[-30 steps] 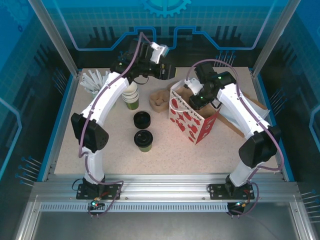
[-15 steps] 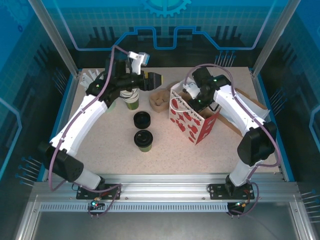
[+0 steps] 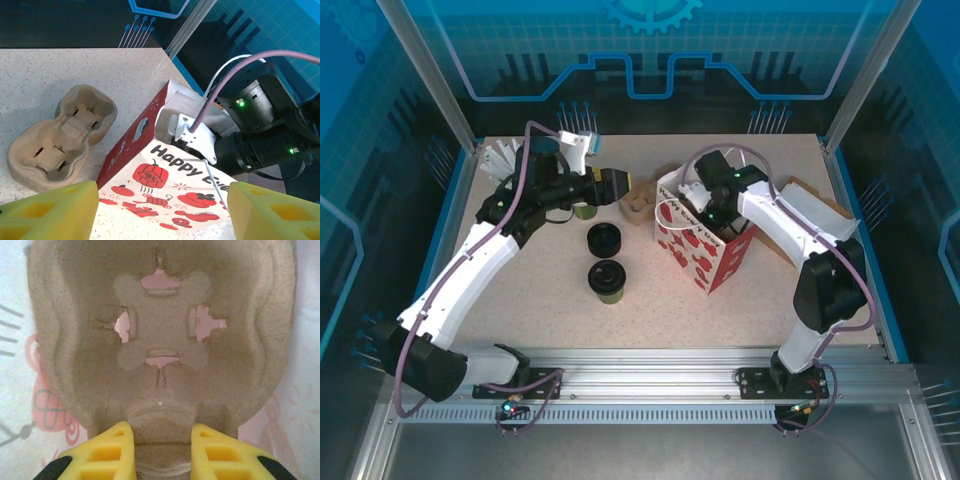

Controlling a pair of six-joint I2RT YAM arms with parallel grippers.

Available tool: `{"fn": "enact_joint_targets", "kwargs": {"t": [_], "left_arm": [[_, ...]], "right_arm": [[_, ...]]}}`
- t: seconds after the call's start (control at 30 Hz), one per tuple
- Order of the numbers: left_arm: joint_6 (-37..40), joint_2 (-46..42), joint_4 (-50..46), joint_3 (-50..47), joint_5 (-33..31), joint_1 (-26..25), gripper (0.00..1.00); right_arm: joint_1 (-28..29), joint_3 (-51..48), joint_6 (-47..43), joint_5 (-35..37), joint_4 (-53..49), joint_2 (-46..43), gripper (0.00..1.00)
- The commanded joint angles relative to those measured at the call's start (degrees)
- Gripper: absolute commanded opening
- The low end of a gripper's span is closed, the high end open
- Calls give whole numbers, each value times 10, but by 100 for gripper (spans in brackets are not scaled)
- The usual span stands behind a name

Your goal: Pack the takeout coffee

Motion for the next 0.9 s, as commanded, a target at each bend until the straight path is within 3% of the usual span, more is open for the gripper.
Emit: {"fn": "enact_joint_targets", "kwargs": {"t": [0.0, 0.87], "left_arm": [[-8, -20, 16, -15, -10, 1, 70], [-12, -25, 33, -41, 6, 1, 70]], "right_arm": [[17, -23, 16, -20, 25, -11, 24], [59, -139, 22, 13, 140, 14, 37]]}}
